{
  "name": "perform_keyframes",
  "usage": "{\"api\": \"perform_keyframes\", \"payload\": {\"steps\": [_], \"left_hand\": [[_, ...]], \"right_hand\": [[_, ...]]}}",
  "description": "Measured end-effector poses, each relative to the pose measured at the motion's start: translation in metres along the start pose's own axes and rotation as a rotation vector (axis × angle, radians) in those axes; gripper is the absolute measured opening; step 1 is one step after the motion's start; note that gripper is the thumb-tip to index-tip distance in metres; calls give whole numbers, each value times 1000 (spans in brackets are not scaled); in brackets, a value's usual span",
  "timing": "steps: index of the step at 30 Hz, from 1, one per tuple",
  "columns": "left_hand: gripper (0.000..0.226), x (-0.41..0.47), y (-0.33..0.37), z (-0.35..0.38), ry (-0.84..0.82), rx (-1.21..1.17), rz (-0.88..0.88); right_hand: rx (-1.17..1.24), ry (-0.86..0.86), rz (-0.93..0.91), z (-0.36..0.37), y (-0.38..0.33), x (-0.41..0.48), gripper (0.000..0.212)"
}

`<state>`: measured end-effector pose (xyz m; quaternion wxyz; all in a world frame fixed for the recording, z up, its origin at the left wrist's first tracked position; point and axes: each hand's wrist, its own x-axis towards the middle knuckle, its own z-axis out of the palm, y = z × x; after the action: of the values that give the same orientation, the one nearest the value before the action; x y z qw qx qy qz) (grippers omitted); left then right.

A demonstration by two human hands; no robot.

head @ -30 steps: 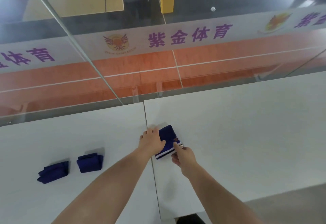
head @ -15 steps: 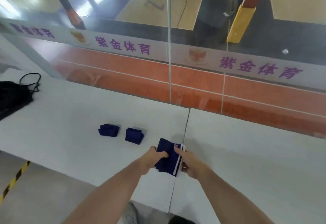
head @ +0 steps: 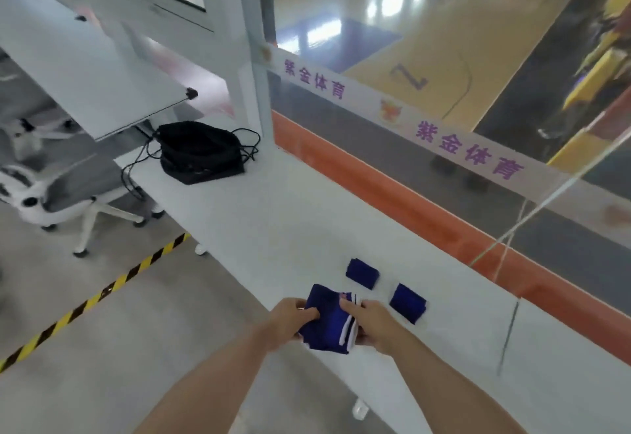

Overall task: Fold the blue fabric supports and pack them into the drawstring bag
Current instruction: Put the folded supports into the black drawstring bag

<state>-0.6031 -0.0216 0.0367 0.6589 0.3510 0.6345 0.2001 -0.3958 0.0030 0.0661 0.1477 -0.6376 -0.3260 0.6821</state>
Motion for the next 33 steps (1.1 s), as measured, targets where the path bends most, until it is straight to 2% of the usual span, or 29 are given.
{"api": "perform_keyframes", "payload": {"steps": [6, 10, 12, 15, 18, 22, 25, 29, 33], "left_hand": [[46, -35, -37, -172, 73, -161, -50], [53, -57, -29, -242, 124, -275, -36], [49, -59, -24, -269, 149, -294, -19], [28, -53, -11, -304, 201, -350, -12], [17, -33, 6, -338, 299, -302, 29], [20, 11, 38, -388, 408, -282, 37], [19, 45, 68, -426, 449, -254, 26], [15, 82, 122, -476, 447, -170, 6], [24, 128, 163, -536, 429, -30, 71]], "right_hand": [[-210, -101, -85, 159, -70, 26, 44], [-250, -114, -130, 231, -115, 40, 42], [-270, -124, -143, 256, -134, 51, 40], [-230, -137, -161, 286, -161, 75, 40], [-153, -184, -130, 311, -187, 104, 34], [-165, -272, -15, 337, -226, 151, 29], [-160, -267, 1, 353, -268, 189, 26], [-148, -215, -33, 369, -334, 235, 25], [-123, -186, -130, 387, -393, 278, 26]]}}
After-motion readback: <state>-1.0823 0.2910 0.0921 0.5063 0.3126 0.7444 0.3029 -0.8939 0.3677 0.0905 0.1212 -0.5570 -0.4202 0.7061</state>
